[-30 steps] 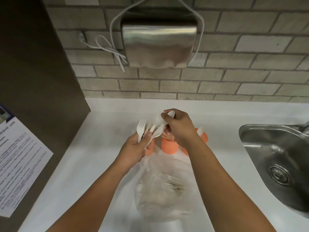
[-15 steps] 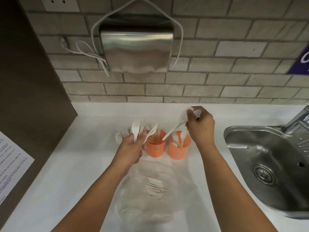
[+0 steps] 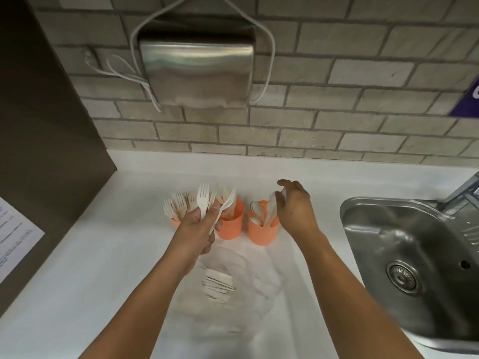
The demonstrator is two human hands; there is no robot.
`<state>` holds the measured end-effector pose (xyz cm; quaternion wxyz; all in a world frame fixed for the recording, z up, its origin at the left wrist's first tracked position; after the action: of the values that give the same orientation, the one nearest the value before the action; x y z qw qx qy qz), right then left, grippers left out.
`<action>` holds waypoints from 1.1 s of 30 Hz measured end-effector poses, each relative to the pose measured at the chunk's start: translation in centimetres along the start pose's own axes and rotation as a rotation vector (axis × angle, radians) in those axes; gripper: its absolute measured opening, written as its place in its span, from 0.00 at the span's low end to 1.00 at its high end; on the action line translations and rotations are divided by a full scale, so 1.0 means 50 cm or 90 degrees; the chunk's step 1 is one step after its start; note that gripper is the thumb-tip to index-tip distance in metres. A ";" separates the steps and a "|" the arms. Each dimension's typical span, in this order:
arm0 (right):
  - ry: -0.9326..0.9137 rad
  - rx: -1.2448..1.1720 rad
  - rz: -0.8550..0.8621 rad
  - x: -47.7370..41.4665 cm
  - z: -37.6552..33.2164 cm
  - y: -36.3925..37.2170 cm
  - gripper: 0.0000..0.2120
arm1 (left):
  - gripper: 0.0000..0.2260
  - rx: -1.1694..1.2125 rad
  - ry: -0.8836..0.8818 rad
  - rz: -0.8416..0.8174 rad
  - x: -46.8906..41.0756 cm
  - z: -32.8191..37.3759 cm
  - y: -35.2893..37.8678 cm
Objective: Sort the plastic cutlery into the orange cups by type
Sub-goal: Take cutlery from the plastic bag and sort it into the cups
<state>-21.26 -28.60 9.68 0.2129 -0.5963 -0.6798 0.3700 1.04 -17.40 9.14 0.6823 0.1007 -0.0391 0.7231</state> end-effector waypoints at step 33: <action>0.070 -0.761 -0.198 0.089 -0.131 0.044 0.06 | 0.13 0.007 -0.026 -0.003 0.070 -0.009 0.013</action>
<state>-15.91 -22.62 11.48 -0.0719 -0.5246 -0.8365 -0.1411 0.17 -13.92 9.47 0.6826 0.1189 -0.0486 0.7194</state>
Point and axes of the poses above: each hand's wrist, its own x-axis away from the middle knuckle, its own y-axis out of the palm, z = x × y, the point moved 4 cm from there along -x, towards the middle knuckle, and after that the axes turned 9 degrees about -z, right-handed, at the moved point
